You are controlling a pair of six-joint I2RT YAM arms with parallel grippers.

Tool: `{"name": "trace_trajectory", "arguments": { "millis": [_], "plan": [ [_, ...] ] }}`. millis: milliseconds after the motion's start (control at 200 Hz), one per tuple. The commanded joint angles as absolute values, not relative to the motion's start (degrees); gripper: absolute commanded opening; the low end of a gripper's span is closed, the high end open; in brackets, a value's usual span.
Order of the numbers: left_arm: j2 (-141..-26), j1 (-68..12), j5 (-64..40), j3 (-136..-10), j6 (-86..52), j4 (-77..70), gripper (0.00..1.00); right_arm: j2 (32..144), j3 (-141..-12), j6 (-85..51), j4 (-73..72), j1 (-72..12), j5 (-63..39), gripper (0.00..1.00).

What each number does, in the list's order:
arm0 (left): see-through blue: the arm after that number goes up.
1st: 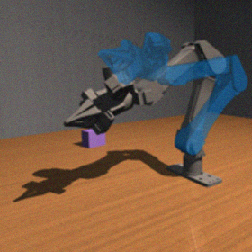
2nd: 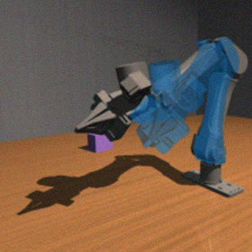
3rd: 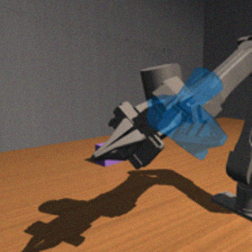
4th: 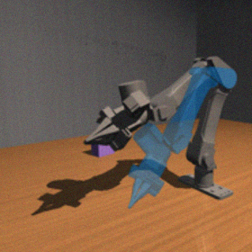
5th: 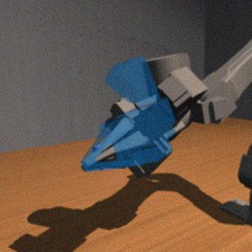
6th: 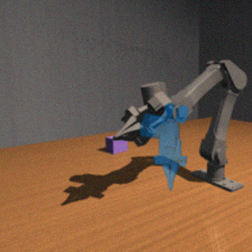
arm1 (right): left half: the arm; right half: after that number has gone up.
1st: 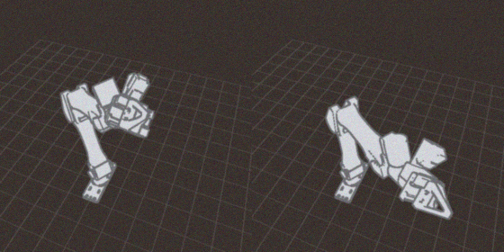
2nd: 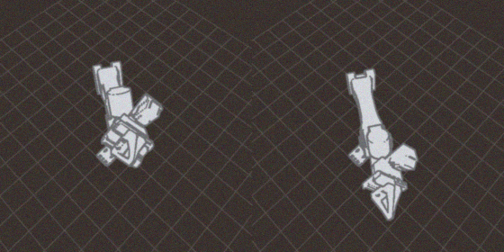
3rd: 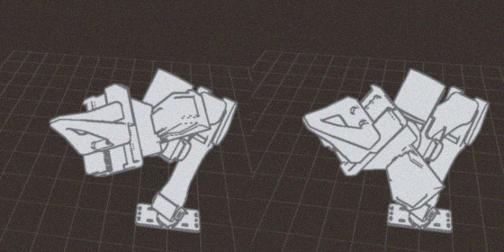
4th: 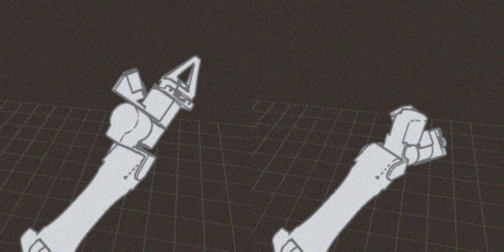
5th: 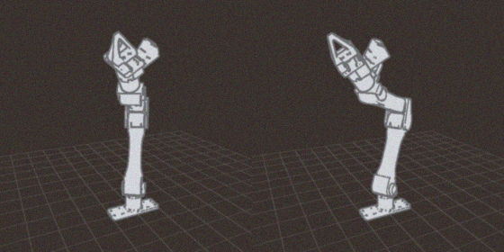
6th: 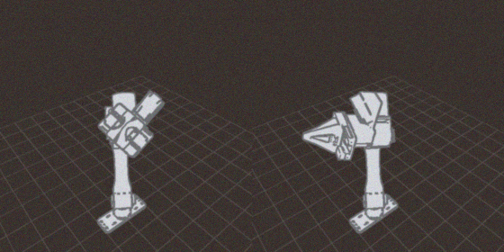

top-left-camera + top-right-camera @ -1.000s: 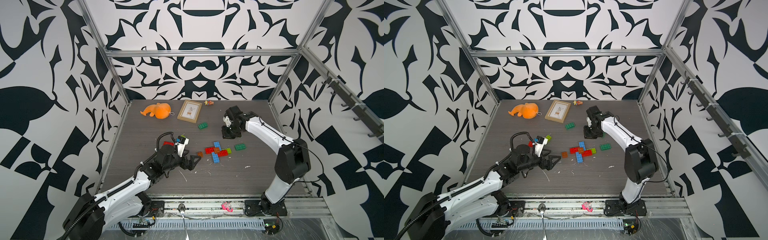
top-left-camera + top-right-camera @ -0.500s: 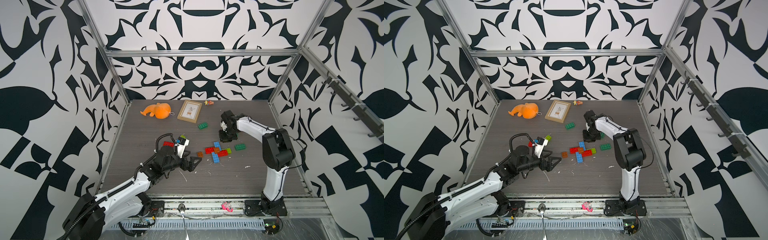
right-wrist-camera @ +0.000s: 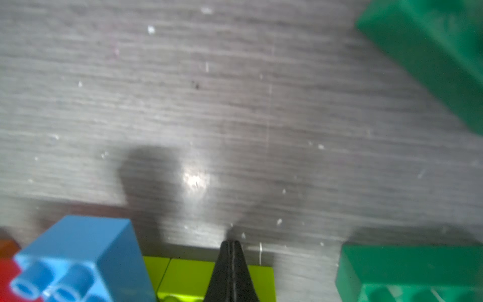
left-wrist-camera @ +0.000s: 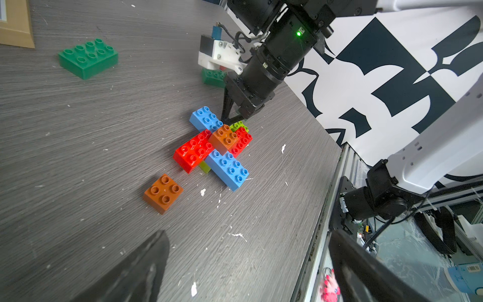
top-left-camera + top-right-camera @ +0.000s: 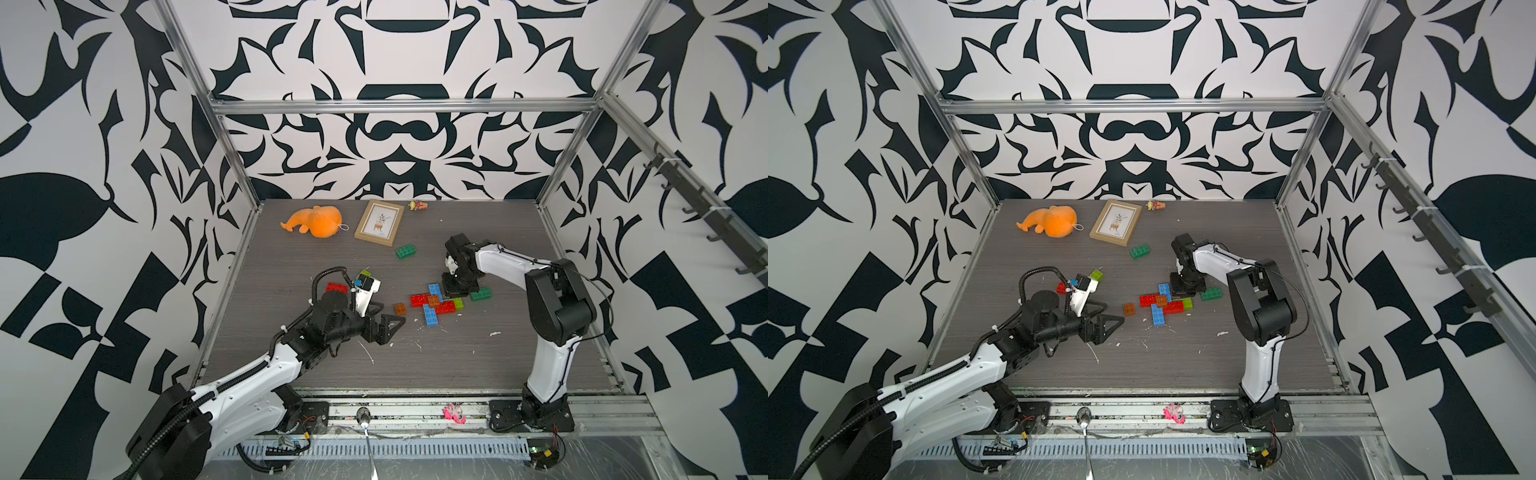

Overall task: Assemble a small pinwheel with lego
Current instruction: Adjust the lego brick at the center of the board.

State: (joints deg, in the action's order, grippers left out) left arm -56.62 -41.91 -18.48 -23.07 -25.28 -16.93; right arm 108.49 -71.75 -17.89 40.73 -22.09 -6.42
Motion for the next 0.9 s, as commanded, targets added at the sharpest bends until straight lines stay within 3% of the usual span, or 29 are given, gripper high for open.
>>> {"name": "trace_trajectory", "arguments": {
  "millis": [0,180,430,565,755,895],
  "plan": [
    [-55.64,-41.92,-18.23,-22.82,-25.32,-18.45,1.0,103.8,-69.1,-18.62,40.83,-22.15,-6.47,0.0],
    [-55.25,-41.93,-17.78,-22.68,-25.38,-18.38,1.0,96.58,-59.42,-21.82,38.04,-23.88,-7.49,0.0],
    [-54.58,-41.92,-17.24,-22.33,-25.29,-18.55,1.0,86.59,-47.11,-30.94,32.88,-33.95,-6.77,0.0],
    [-54.56,-41.92,-16.74,-22.41,-25.24,-18.29,1.0,83.03,-45.68,-35.22,32.46,-40.22,-4.78,0.0],
    [-53.48,-41.93,-14.84,-22.24,-25.95,-17.69,1.0,75.3,-48.98,-34.15,42.17,-41.07,3.4,0.0],
    [-50.91,-41.93,-14.51,-22.48,-28.06,-16.02,1.0,72.94,-54.4,-30.55,46.91,-42.74,2.27,0.31]
  ]
}}
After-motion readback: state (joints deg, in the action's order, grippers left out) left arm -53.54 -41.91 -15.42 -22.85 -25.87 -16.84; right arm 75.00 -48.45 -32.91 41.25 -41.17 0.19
